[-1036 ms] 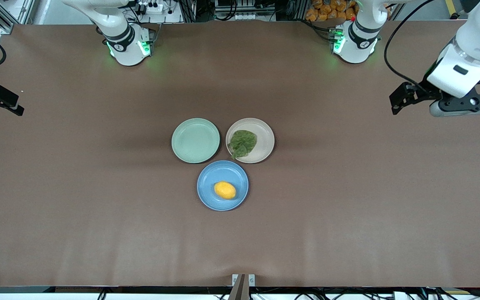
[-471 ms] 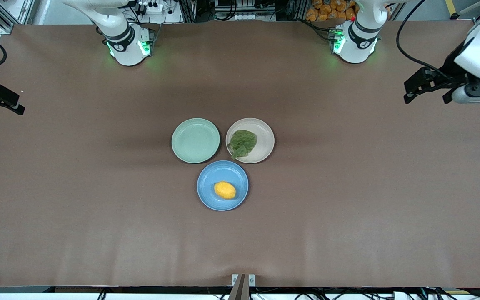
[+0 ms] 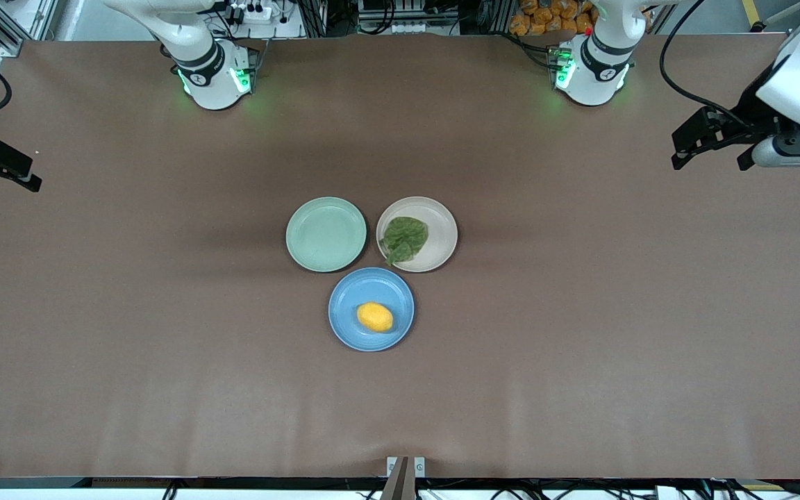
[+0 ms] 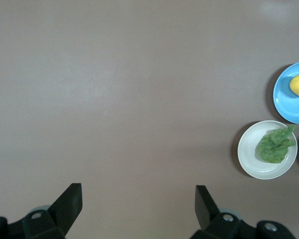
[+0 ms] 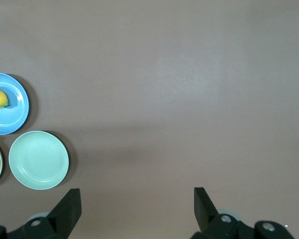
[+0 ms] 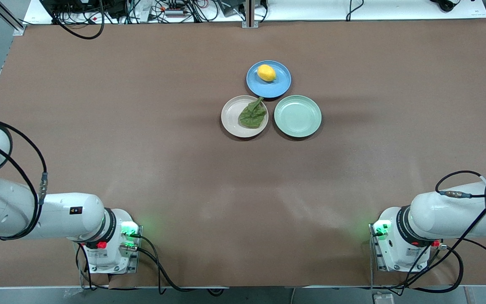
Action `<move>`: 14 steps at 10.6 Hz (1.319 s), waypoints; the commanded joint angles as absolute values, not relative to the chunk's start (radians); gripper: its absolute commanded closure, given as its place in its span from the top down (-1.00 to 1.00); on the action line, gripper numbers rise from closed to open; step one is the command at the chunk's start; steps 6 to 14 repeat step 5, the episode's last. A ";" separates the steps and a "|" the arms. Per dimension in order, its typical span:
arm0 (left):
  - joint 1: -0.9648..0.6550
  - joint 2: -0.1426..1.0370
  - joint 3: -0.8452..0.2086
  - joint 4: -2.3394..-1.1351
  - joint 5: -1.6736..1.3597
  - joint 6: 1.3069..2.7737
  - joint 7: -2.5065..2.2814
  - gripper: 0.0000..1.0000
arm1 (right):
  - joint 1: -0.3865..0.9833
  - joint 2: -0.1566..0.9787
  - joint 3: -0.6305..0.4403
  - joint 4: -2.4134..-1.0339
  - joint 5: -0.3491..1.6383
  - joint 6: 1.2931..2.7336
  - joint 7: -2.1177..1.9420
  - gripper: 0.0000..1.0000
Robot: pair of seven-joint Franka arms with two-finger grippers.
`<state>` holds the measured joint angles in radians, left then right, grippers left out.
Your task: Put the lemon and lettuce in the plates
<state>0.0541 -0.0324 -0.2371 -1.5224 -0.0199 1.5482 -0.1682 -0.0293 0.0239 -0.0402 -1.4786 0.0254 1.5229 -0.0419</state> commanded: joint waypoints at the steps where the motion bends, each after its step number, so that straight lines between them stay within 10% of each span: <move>1: 0.063 -0.035 -0.253 -1.509 0.003 1.528 -0.137 1.00 | -0.012 0.020 -0.051 -1.480 0.020 1.525 -0.028 1.00; 14: 0.063 -0.034 -0.253 -1.508 0.002 1.529 -0.137 1.00 | -0.012 0.023 -0.051 -1.482 0.002 1.534 -0.028 1.00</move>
